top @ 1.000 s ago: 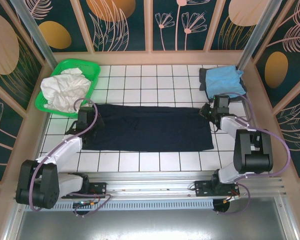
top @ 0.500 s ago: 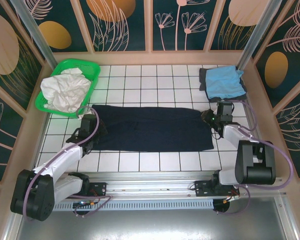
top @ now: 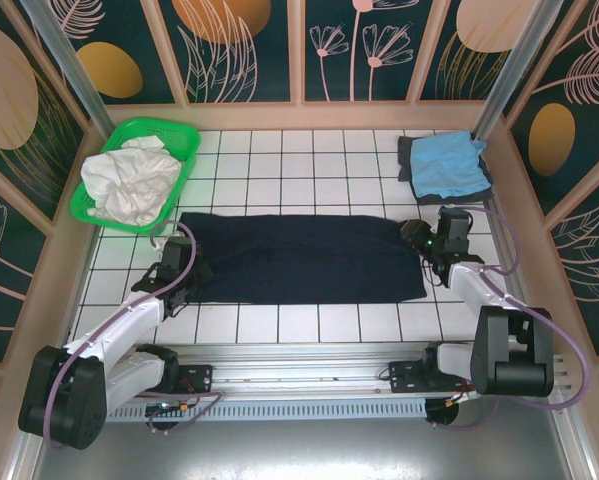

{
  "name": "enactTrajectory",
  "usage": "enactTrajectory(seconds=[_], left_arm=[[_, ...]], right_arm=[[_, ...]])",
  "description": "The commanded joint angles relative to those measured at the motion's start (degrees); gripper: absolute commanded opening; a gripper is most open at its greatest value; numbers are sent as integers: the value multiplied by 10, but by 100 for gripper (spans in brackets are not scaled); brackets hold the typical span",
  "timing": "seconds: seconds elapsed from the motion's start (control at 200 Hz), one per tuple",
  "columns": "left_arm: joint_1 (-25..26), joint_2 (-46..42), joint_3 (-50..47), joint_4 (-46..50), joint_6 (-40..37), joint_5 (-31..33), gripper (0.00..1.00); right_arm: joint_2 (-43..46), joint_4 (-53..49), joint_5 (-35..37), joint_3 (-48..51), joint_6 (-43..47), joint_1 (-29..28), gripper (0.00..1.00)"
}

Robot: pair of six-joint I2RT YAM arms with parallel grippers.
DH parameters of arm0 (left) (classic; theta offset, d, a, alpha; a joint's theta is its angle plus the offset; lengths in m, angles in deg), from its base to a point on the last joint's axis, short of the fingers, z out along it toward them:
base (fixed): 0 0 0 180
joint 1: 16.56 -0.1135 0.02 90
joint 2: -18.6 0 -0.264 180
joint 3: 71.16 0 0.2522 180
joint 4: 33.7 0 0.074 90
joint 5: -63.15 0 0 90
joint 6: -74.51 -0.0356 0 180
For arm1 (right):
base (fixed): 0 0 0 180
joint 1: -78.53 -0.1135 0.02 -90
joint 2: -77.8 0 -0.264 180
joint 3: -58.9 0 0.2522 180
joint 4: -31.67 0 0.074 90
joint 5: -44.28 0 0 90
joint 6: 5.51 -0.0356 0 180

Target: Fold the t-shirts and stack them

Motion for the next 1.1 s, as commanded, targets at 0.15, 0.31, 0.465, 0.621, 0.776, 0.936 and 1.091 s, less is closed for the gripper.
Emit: enactTrajectory(seconds=[0.15, 0.31, 0.465, 0.621, 0.776, 0.936, 1.091], left_arm=[[2, -4, -9, 18, 5, 21, 0], [1, 0, 5, 23, 2, 30, 0], [2, 4, 16, 22, 1, 31, 0], [1, 6, 22, 22, -2, 30, 0], [2, 9, 30, 21, -3, 30, 0], [2, 13, 56, 17, -12, 33, 0], [2, 56, 140, 18, -46, 58, 0]], right_arm=[[-60, -12, 66, -7, 1, 2, 45], [-88, -10, 62, -12, 2, 2, 45], [-91, -11, 64, -9, 2, 0, 45], [-83, -28, 90, -8, 4, -2, 45], [-81, 5, 37, -4, -11, 0, 28], [-73, 0, 44, -20, -15, 0, 9], [-69, -36, 73, -84, 2, 0, 0]])
